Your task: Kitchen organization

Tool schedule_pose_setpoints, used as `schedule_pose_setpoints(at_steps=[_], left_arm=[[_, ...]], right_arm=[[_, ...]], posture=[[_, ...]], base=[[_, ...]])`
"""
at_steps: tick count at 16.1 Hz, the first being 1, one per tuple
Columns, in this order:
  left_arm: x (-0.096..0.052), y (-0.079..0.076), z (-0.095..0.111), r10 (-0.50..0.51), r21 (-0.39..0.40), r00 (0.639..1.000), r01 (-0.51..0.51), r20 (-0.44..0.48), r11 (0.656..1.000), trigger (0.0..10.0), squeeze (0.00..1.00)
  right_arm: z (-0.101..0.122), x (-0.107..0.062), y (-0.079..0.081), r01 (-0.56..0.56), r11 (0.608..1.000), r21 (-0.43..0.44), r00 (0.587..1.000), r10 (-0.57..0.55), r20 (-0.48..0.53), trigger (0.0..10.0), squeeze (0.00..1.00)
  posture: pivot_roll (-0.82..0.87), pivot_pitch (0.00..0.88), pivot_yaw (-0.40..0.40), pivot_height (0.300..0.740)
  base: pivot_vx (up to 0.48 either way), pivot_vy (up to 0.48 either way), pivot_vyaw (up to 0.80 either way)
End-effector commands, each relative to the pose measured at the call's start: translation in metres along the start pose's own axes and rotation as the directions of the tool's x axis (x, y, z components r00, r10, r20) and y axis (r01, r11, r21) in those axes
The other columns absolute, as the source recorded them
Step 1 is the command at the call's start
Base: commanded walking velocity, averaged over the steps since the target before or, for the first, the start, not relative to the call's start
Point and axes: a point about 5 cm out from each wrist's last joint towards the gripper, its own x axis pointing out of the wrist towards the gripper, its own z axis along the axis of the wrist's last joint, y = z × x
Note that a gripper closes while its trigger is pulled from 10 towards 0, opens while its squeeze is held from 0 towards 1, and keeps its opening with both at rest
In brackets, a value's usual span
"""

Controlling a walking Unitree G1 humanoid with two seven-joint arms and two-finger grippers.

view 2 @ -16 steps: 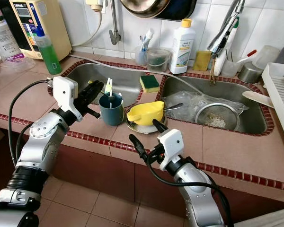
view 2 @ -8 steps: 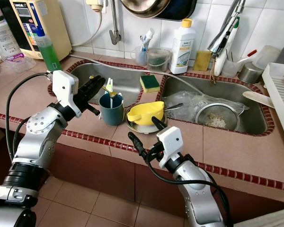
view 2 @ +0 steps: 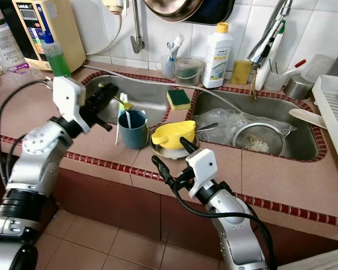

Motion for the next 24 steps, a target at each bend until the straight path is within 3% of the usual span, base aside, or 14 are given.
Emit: schedule_pose_setpoints(at_steps=[1,11,18,24], left_arm=[[0.002,0.004,0.011,-0.008,0.036,0.999,0.007,0.033,0.999,10.0,0.0],[0.003,0.012,0.028,0.011,-0.01,0.996,-0.01,0.092,1.0,10.0,0.0],[-0.006,0.029,0.019,0.134,-0.062,0.988,-0.13,0.073,0.99,10.0,0.0],[-0.018,0.047,0.013,0.218,-0.041,0.975,-0.216,0.035,0.975,10.0,0.0]], right_arm=[[0.003,0.003,0.001,-0.018,1.0,0.002,1.0,0.018,0.011,10.0,0.0],[0.006,0.004,-0.003,0.004,1.0,0.013,0.999,-0.004,0.034,10.0,0.0],[0.034,0.007,-0.038,0.212,0.973,0.086,0.958,-0.224,0.178,10.0,0.0],[0.042,0.009,-0.044,0.242,0.965,0.104,0.943,-0.259,0.209,10.0,0.0]], posture=[[-0.12,0.0,0.038,0.74],[-0.12,0.0,0.045,0.74],[-0.12,0.006,0.052,0.74],[-0.11,0.013,0.057,0.74]], base=[[0.0,0.0,0.0],[0.0,0.0,0.0],[0.0,0.0,0.0],[0.0,0.0,0.0]])
